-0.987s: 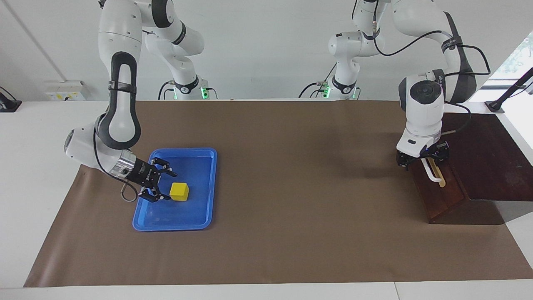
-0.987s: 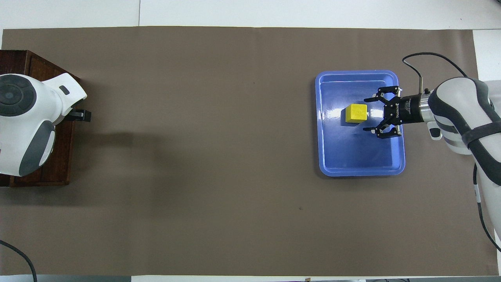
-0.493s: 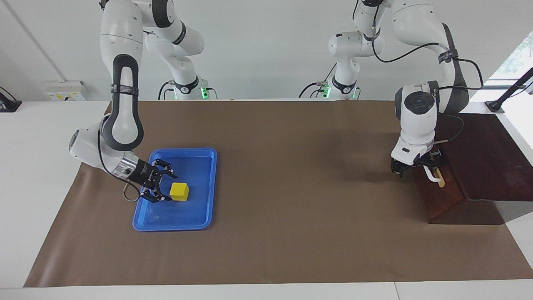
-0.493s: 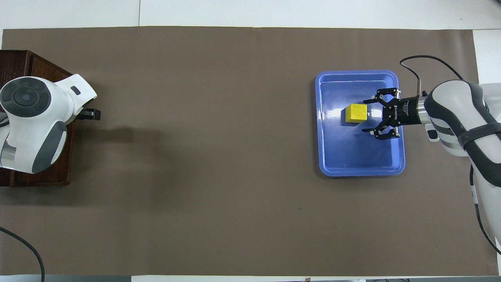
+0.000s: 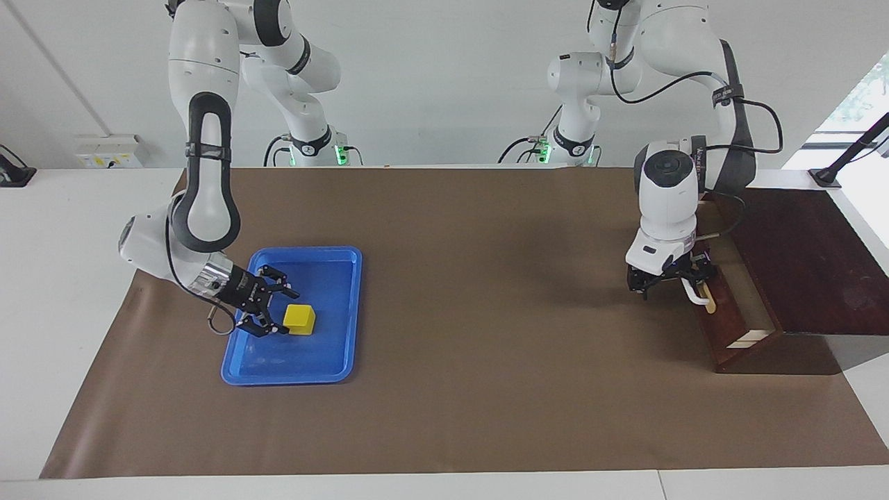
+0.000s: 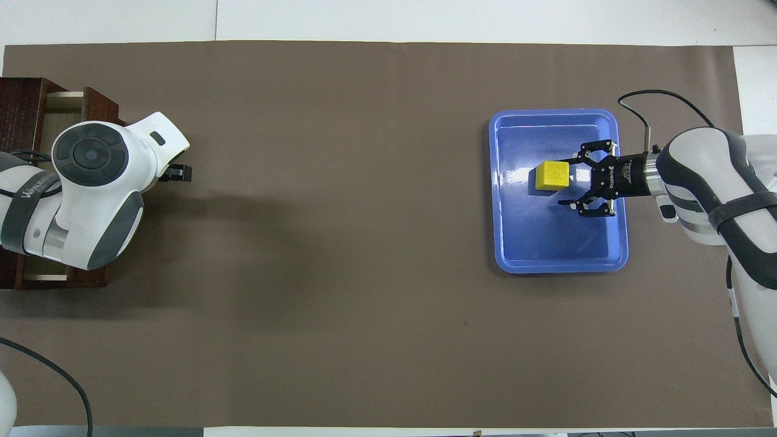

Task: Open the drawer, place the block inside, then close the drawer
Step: 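Pull the drawer open with the left gripper while the right gripper holds the cube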

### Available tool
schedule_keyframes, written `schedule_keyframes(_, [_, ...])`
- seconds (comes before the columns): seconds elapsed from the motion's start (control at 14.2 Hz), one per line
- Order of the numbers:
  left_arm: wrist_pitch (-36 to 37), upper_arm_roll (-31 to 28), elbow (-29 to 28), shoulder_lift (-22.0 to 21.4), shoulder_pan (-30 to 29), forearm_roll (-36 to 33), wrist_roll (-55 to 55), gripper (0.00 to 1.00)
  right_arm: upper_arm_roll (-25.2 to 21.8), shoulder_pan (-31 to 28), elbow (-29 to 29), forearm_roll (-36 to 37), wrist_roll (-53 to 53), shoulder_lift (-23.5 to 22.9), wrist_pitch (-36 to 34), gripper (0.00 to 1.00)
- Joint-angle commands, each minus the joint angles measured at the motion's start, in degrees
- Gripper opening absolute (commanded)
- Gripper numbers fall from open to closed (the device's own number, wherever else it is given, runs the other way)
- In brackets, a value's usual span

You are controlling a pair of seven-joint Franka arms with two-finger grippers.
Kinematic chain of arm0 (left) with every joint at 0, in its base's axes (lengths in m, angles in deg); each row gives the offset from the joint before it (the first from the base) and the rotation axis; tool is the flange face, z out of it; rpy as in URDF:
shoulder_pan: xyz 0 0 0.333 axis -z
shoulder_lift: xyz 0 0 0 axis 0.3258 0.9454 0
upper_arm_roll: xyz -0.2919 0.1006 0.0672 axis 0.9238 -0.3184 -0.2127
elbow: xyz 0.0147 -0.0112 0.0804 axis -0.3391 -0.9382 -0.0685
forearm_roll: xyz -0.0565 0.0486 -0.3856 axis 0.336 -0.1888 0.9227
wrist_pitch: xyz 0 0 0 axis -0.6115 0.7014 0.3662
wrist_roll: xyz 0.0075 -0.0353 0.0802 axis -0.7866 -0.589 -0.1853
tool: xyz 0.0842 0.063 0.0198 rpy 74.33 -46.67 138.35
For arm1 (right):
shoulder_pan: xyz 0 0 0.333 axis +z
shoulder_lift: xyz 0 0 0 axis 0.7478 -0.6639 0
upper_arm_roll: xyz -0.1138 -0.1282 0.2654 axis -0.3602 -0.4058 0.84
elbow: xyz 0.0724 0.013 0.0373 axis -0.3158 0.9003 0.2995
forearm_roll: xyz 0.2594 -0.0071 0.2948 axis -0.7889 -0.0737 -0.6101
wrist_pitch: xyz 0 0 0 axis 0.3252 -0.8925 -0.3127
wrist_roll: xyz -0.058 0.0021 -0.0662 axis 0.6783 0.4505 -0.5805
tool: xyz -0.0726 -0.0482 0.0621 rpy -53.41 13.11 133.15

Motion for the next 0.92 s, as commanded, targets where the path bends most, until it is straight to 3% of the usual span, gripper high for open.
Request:
schedule_keyframes(0.0, [1.7, -0.4, 1.3, 0.5, 3.1, 1.5, 2.6, 1.00, 0.2, 0.1, 1.9, -1.7, 2.0, 1.5, 1.4, 0.62])
schedule_keyframes(0.21, [2.5, -0.4, 1.4, 0.5, 5.3, 2.5, 5.5, 1.00, 0.1, 0.1, 1.9, -1.7, 1.7, 1.5, 1.4, 0.30])
schedule_keyframes(0.42, [3.6, -0.4, 1.6, 0.4, 6.9, 2.6, 7.0, 1.00, 0.1, 0.1, 1.9, -1.7, 1.6, 1.5, 1.4, 0.17])
schedule_keyframes(0.56, [4.0, -0.4, 1.8, 0.4, 7.7, 3.8, 7.7, 1.00, 0.2, 0.0, 1.9, -1.7, 1.6, 1.5, 1.2, 0.00])
schedule_keyframes(0.85, [4.9, -0.4, 2.3, 0.4, 8.6, 4.2, 7.8, 1.00, 0.1, 0.0, 1.0, -1.8, 1.6, 1.4, 0.8, 0.00])
